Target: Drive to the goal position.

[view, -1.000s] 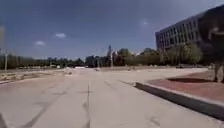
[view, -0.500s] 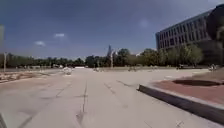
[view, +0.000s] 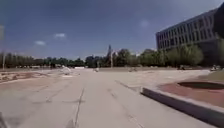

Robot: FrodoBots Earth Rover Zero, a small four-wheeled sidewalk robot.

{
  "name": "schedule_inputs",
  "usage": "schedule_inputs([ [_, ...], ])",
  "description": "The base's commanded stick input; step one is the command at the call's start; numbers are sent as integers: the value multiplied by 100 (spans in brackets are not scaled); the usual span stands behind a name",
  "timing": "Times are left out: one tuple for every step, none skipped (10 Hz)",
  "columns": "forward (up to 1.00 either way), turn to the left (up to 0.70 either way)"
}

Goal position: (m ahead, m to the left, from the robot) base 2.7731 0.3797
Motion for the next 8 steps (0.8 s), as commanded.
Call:
schedule_inputs([
  [70,1],
  [70,1],
  [70,1],
  [70,1],
  [70,1],
  [70,1],
  [70,1],
  [70,1],
])
